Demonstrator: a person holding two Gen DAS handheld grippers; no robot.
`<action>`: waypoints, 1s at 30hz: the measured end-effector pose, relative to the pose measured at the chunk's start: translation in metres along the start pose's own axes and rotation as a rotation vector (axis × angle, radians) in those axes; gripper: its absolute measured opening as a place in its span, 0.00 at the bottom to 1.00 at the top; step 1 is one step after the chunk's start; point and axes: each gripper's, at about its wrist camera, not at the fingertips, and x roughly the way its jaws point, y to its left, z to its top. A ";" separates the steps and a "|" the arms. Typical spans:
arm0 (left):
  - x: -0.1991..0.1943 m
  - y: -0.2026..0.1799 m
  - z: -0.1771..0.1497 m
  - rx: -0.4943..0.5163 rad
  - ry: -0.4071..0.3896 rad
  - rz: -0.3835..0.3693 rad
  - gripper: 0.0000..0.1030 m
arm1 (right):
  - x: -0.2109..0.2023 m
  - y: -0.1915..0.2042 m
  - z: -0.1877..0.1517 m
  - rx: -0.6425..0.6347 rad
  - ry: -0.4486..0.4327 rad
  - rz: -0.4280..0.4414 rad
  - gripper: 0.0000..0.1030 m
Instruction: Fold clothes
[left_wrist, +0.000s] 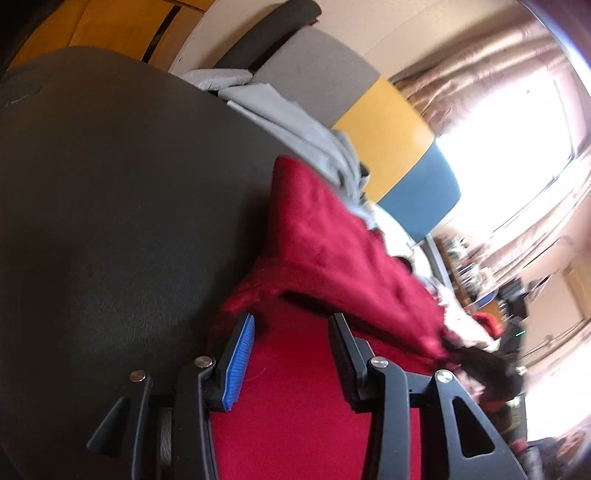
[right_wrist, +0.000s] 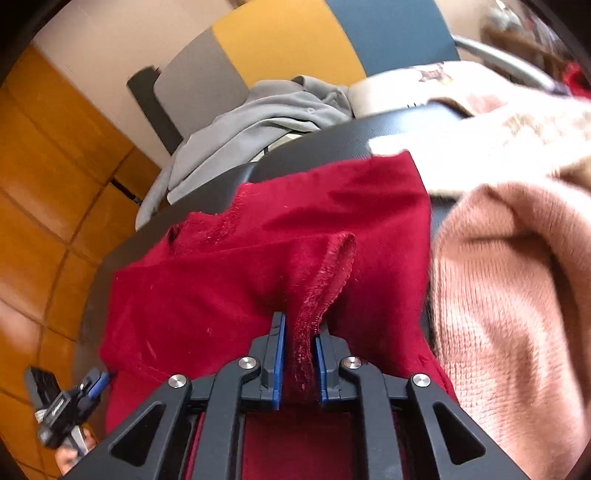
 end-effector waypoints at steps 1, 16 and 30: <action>-0.005 -0.009 0.003 0.026 -0.018 -0.003 0.41 | -0.004 -0.003 -0.001 0.010 -0.021 -0.009 0.16; 0.063 -0.059 0.014 0.343 0.013 0.192 0.44 | -0.005 0.052 -0.023 -0.200 -0.030 -0.007 0.37; 0.045 -0.046 -0.013 0.234 -0.075 0.198 0.45 | 0.003 0.013 -0.018 -0.134 -0.097 0.022 0.19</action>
